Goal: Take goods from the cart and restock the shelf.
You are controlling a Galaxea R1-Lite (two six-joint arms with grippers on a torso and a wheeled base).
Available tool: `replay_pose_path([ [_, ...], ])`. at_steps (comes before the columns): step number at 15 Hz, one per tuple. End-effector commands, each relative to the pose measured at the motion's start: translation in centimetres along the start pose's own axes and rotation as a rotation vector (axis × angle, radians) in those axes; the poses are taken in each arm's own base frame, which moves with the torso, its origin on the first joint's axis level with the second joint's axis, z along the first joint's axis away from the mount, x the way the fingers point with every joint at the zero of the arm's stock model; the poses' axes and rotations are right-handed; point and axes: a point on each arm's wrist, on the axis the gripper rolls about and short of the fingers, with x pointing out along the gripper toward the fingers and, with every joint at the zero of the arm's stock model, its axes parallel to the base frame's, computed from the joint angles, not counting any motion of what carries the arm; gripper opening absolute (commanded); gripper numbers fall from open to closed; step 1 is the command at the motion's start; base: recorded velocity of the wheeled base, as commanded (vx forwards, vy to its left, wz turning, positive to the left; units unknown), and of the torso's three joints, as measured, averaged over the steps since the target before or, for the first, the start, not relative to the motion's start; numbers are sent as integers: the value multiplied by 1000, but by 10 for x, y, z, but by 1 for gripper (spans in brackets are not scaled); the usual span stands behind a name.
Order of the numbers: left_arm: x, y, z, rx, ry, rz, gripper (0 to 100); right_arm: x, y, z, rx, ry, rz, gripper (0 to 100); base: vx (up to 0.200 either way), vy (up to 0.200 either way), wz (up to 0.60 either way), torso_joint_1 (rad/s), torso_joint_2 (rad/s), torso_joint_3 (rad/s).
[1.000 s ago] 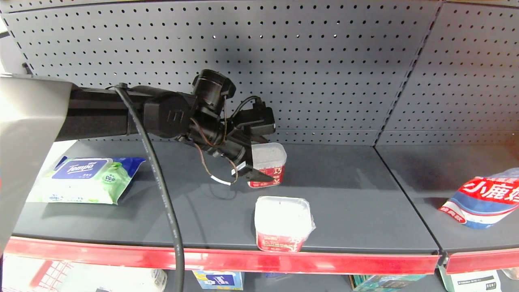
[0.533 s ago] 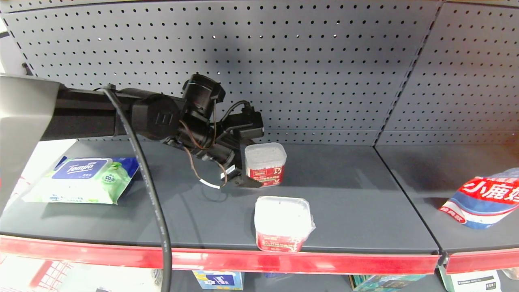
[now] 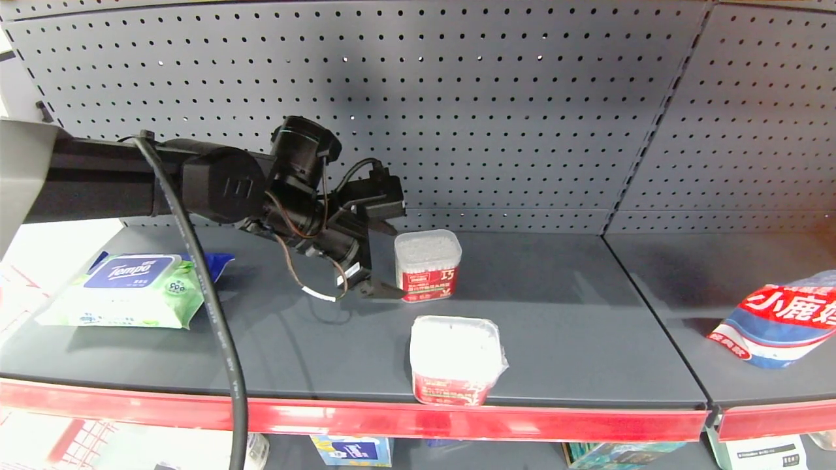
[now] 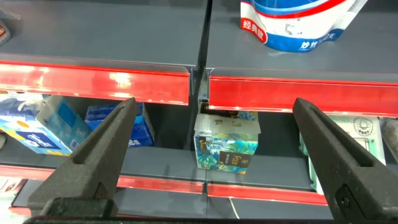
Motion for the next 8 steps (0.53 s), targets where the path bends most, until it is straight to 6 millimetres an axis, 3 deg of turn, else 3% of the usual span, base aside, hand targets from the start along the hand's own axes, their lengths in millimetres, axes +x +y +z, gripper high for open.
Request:
replay_pose_path([
  [1,4,1,-1,-2,1,-2,100,0,0,0,0,1,1,100,0,0,0,0,0,0],
  [8,13,13,2,8,-14,17,100,0,0,0,0,1,1,100,0,0,0,0,0,0],
])
